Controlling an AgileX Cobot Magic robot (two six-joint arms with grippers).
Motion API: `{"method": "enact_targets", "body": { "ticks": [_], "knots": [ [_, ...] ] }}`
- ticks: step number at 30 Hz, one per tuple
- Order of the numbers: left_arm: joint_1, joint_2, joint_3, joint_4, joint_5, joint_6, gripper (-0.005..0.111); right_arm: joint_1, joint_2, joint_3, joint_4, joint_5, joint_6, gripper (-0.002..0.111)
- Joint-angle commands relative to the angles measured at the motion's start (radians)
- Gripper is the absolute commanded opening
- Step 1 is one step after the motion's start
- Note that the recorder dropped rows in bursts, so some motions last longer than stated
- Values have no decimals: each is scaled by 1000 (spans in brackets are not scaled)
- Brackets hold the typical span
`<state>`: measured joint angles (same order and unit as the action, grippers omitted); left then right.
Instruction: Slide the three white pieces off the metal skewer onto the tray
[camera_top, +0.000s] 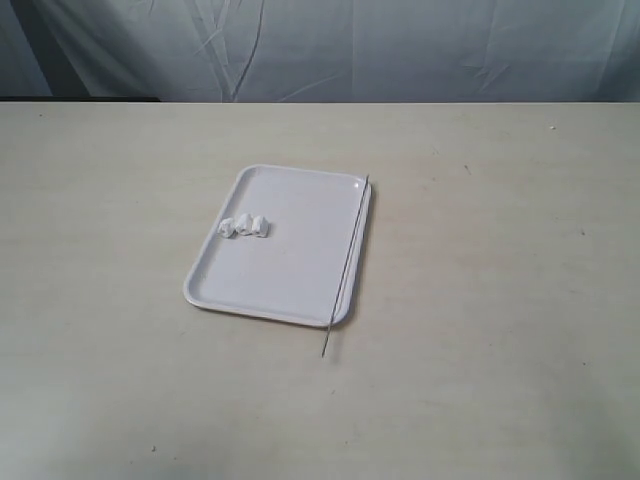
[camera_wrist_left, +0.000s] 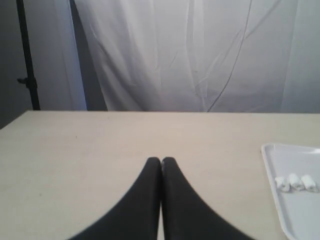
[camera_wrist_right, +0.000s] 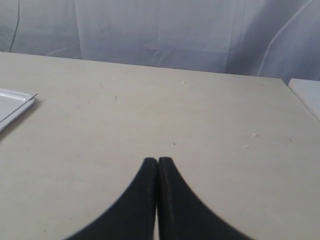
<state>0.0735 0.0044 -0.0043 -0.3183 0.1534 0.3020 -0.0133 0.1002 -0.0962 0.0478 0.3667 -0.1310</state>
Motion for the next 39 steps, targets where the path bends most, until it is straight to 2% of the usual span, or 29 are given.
{"method": "enact_targets", "body": {
  "ticks": [1, 10, 17, 39],
  "knots": [
    [3, -4, 4, 274, 78, -295, 0, -22, -31, 71, 102, -31, -40, 0],
    [3, -4, 4, 274, 78, -354, 0, -42, -100, 96, 170, -25, -98, -1],
    [3, -4, 4, 270, 87, -363, 0, 50, -100, 96, 163, 6, -96, -1],
    [3, -4, 4, 271, 80, -363, 0, 25, -100, 96, 163, 5, -94, -1]
  ]
}}
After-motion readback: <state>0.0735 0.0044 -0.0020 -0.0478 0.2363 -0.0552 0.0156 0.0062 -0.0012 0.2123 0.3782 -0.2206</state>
